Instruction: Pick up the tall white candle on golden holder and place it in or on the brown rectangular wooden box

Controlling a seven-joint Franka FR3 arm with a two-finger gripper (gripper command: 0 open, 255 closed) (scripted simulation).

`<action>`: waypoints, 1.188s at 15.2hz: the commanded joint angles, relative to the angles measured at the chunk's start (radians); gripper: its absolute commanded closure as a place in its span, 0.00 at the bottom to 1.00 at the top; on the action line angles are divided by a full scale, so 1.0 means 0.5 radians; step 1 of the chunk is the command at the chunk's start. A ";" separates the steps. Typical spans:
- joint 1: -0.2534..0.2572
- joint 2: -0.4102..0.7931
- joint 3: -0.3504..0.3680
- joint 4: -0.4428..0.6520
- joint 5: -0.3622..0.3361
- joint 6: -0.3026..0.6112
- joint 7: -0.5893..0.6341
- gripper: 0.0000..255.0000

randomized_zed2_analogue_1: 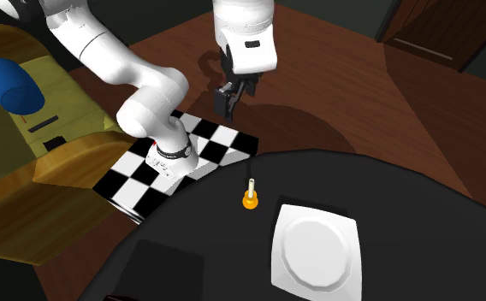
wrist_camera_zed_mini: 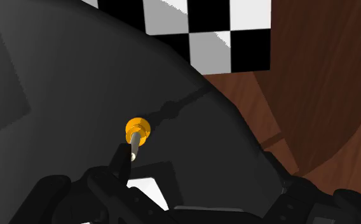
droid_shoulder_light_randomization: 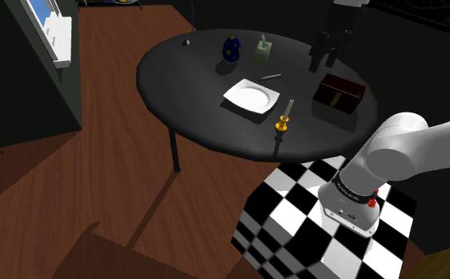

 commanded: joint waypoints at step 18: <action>-0.116 0.703 -0.196 -0.329 -0.177 0.885 -0.114 0.00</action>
